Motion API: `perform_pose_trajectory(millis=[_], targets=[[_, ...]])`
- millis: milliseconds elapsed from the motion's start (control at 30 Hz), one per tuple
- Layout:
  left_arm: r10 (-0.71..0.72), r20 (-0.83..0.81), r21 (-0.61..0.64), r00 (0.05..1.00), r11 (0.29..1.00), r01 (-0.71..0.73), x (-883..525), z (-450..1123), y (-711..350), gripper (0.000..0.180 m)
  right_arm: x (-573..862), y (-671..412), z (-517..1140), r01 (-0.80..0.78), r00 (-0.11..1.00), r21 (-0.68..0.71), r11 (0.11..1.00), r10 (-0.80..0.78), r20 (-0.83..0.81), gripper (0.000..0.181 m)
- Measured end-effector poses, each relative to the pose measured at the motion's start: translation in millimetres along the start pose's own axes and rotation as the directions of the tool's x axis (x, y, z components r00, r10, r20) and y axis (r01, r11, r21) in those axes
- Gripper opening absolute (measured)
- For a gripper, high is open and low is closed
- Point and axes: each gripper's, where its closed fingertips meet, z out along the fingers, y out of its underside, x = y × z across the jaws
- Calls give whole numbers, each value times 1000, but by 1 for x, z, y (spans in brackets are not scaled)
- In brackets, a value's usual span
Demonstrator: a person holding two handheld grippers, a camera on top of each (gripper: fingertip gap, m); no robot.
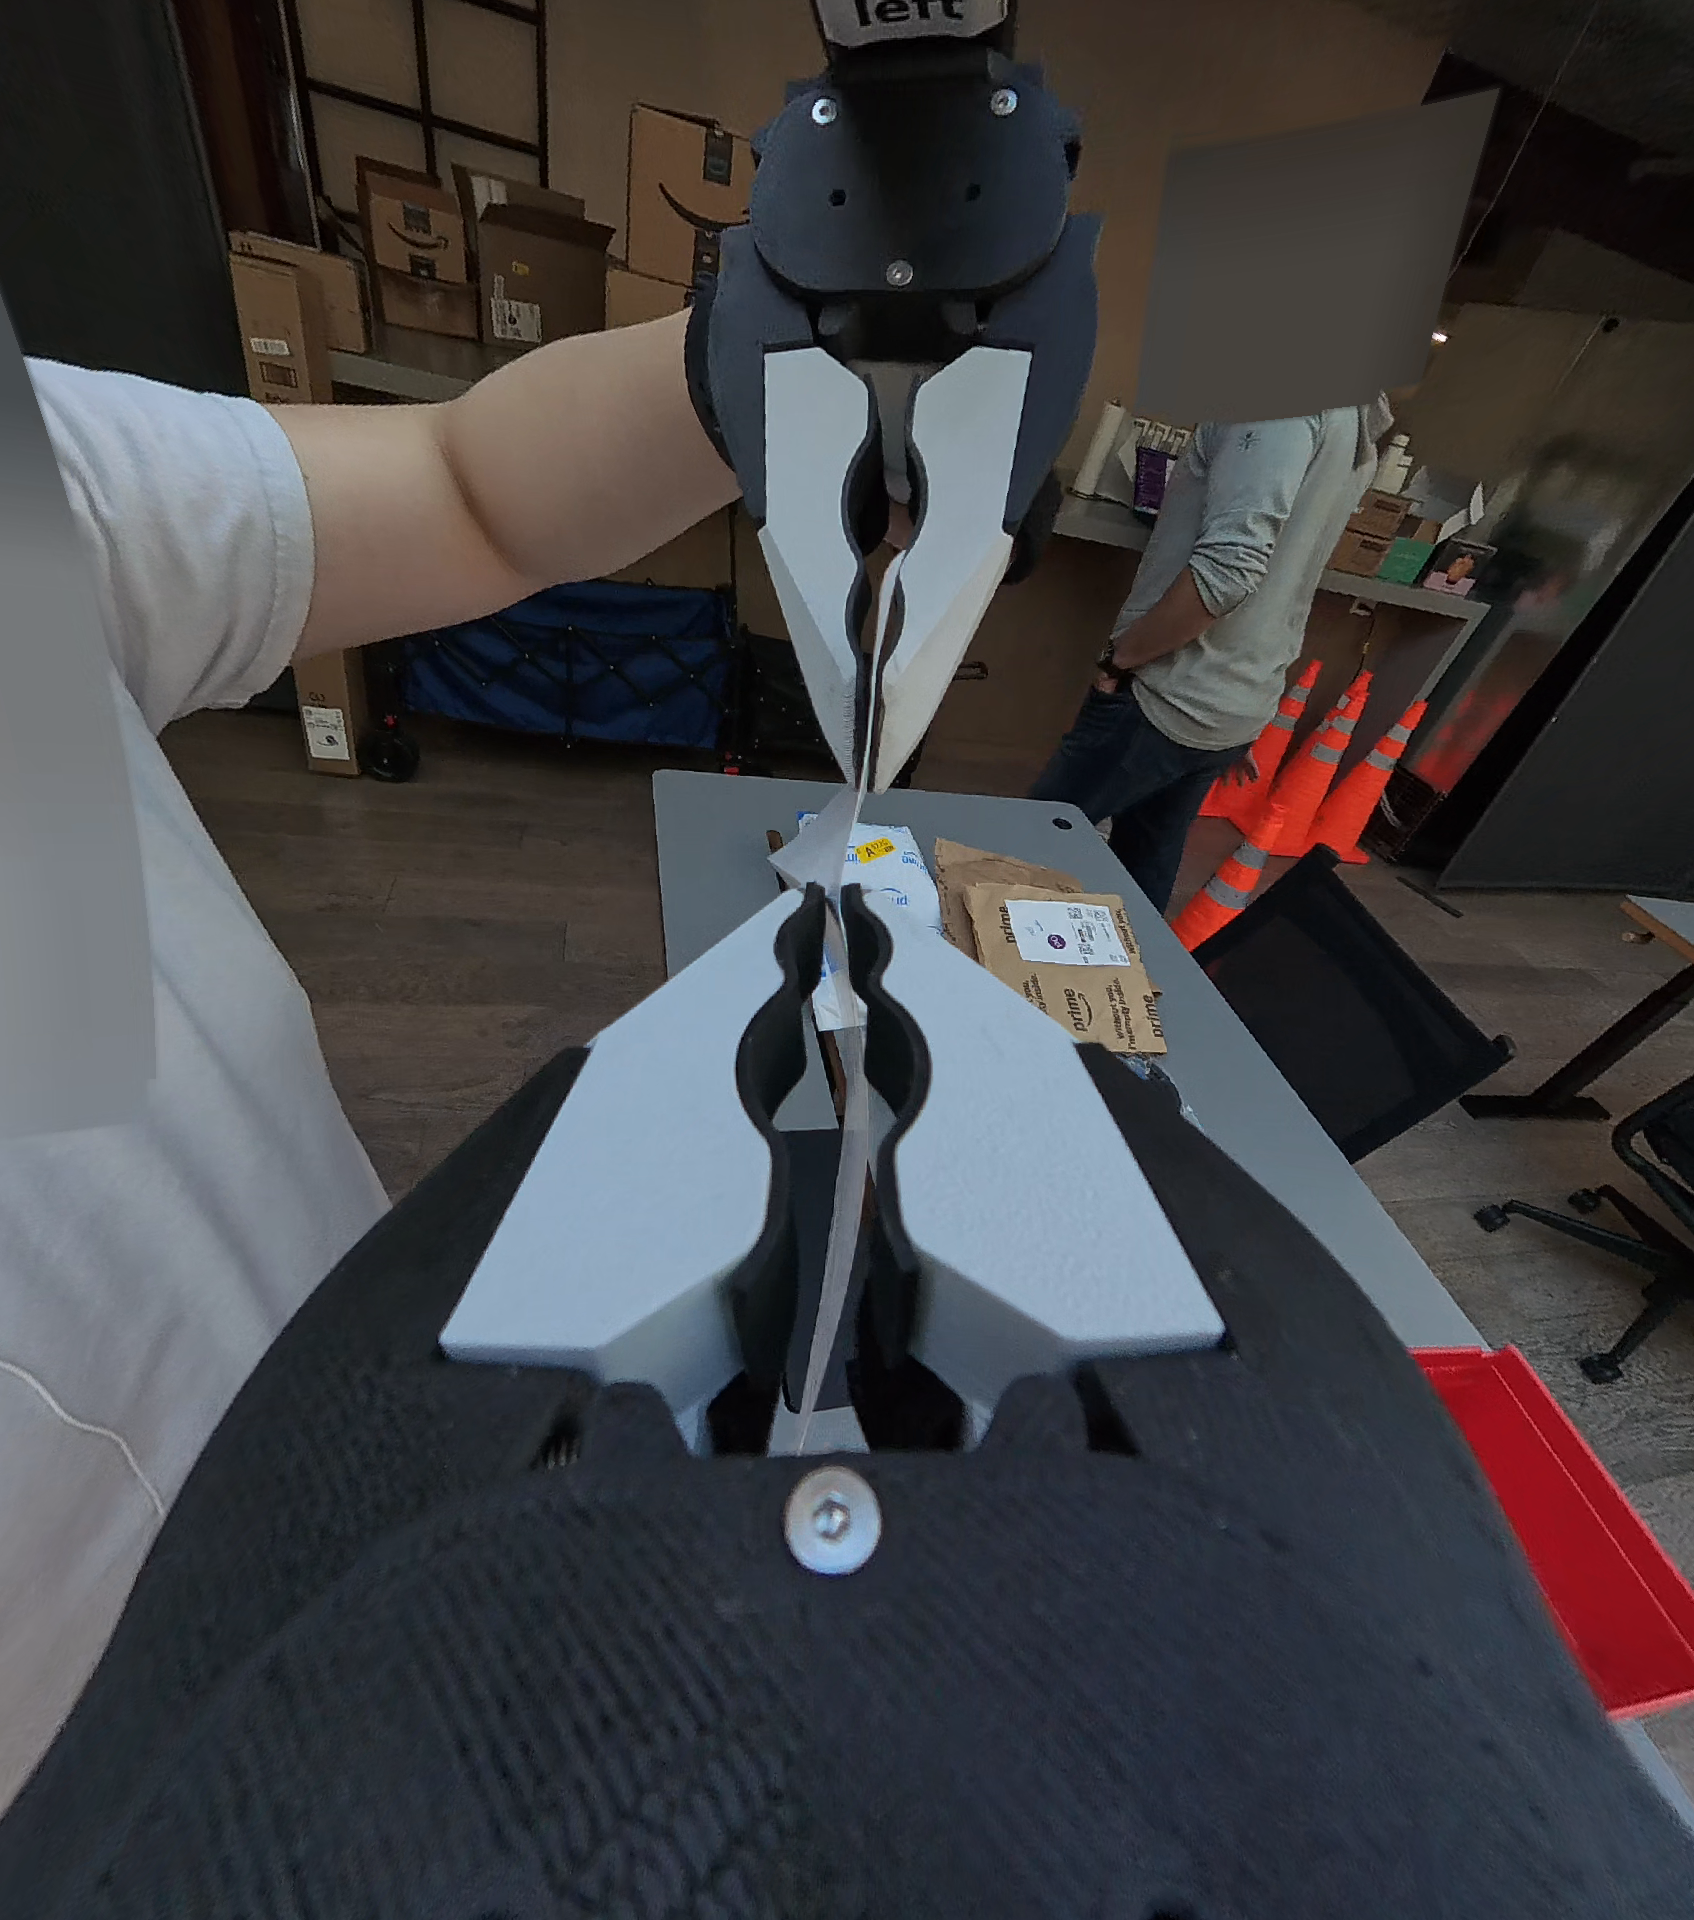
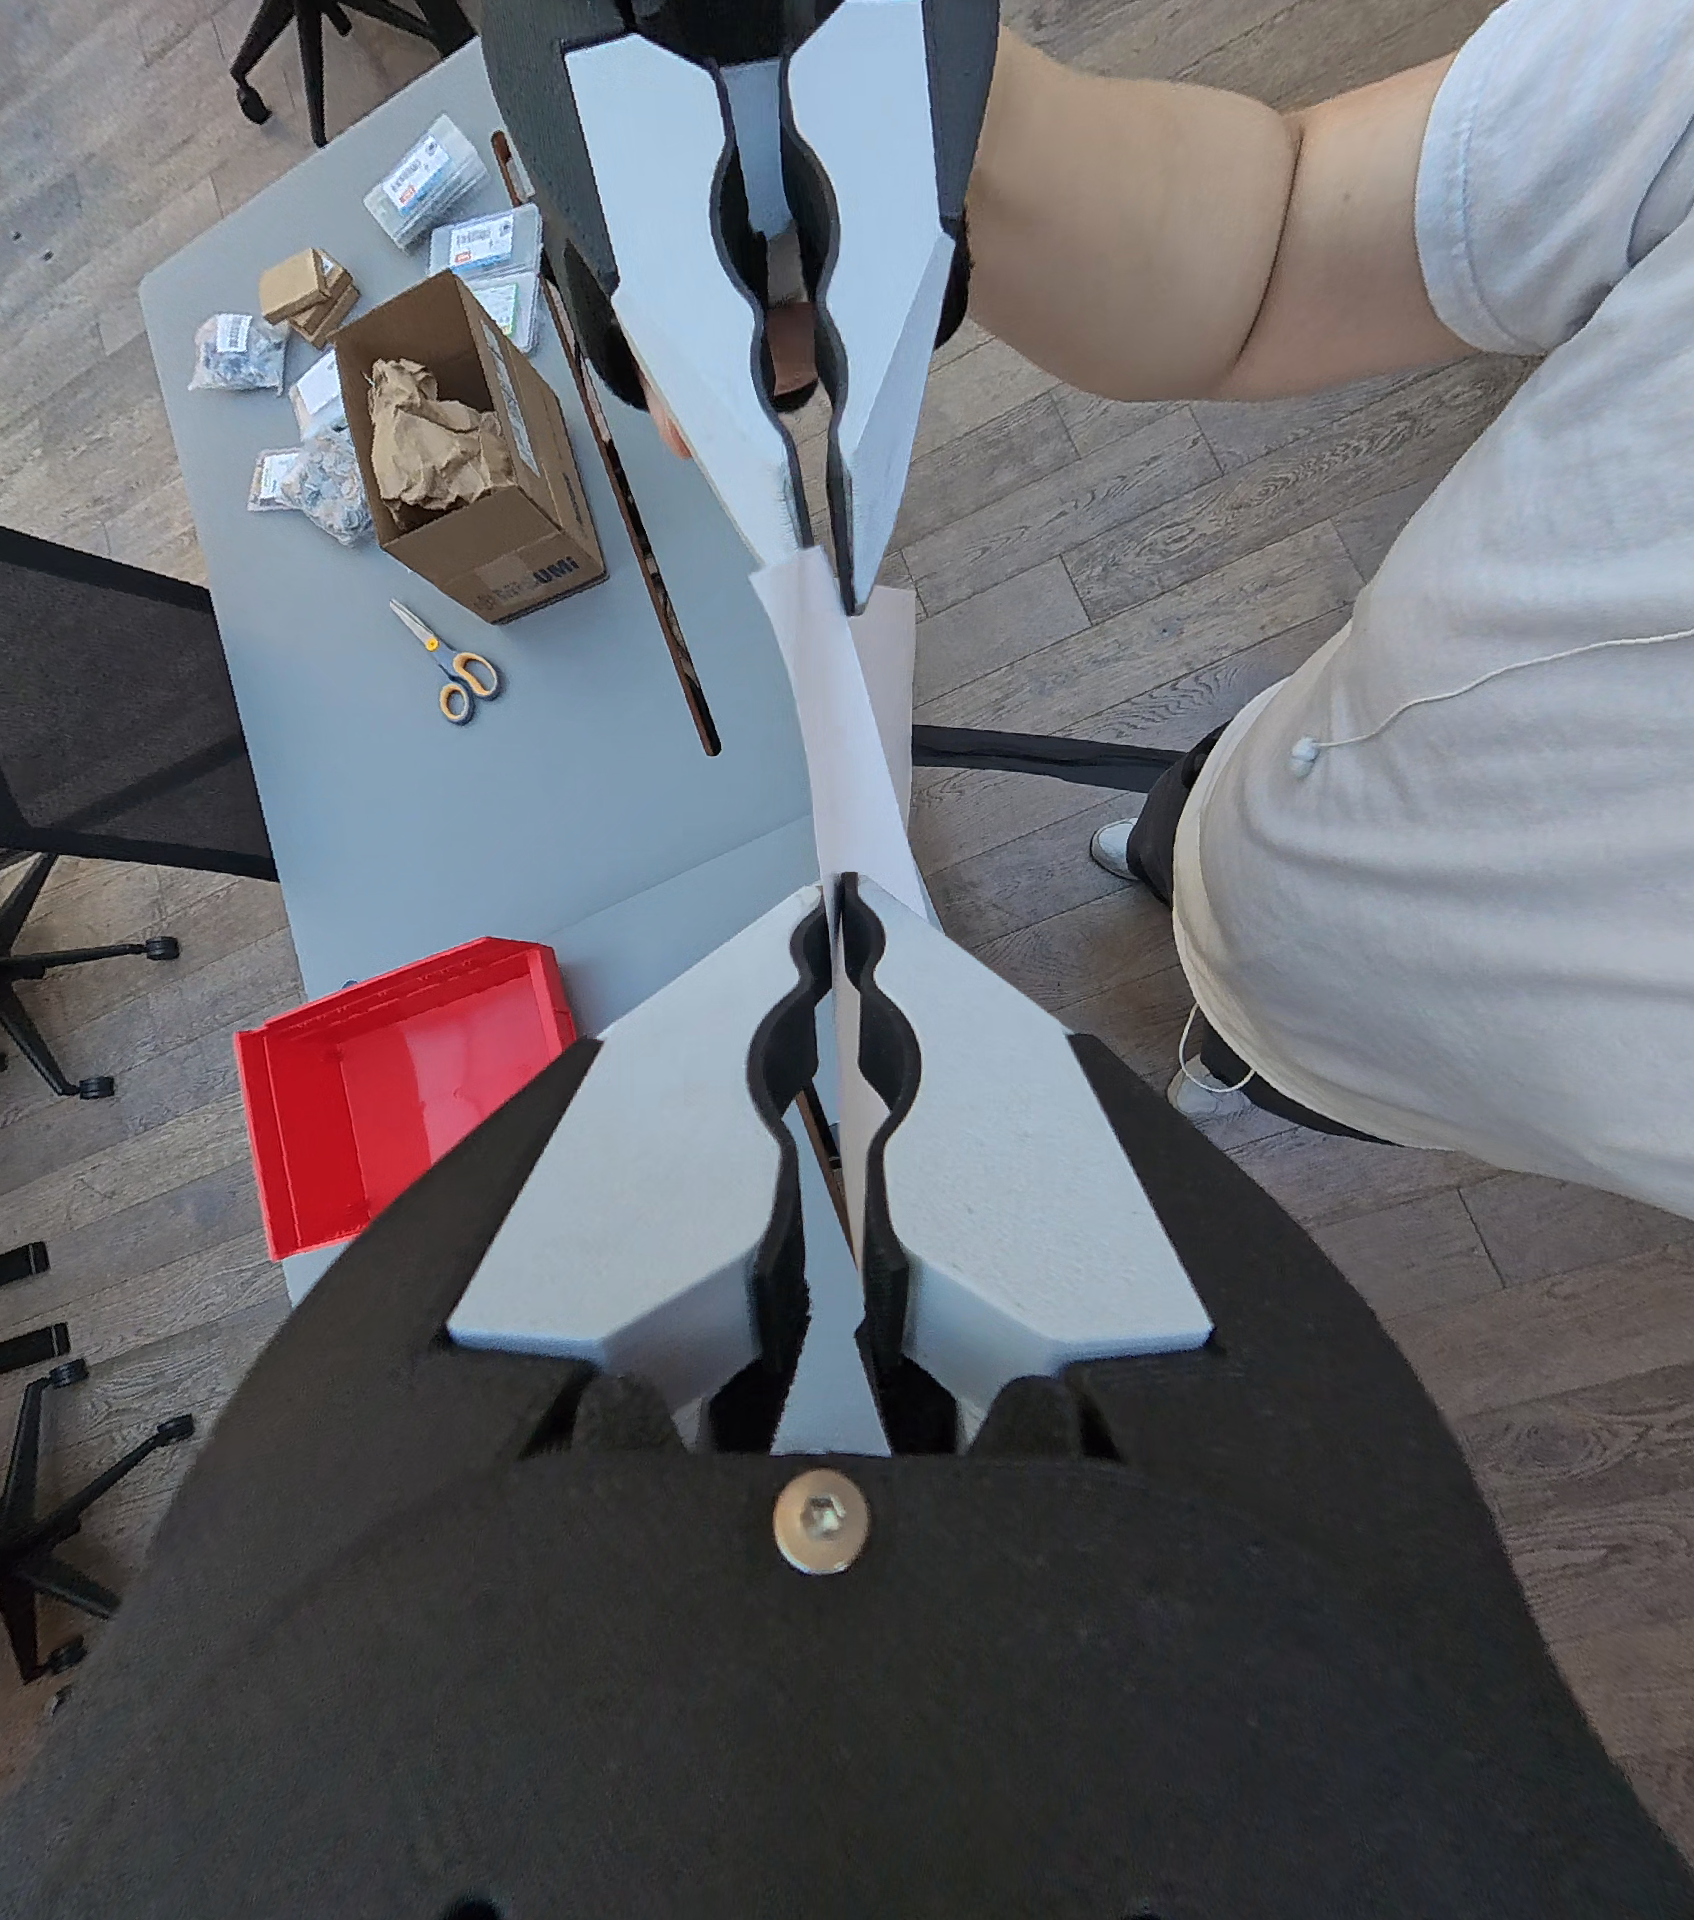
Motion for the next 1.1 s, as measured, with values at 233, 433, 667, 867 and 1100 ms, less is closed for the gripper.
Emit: perform_pose_trajectory(millis=[233,433,667,867,1100], targets=[[-47,-32,8,998,999,47,0,-5,2,7,6,-8,0,-5,1000,46,999,5,-2,0],[-9,33,42,999,999,8,-8,-7,-4,0,12,-11,0,1,1000,91,996,1,-21,0],[-56,340,-231,939,963,141,-42,-4,-10,0,21,-52,5,-187,980,69,980,191,-59,39],[21,452,-450,892,869,207,-49,-10,-9,0,33,-67,19,-315,921,-10,949,303,-247,20],[109,425,-501,899,856,132,-41,-22,-5,0,25,-67,32,-342,898,-19,940,320,-301,6]])
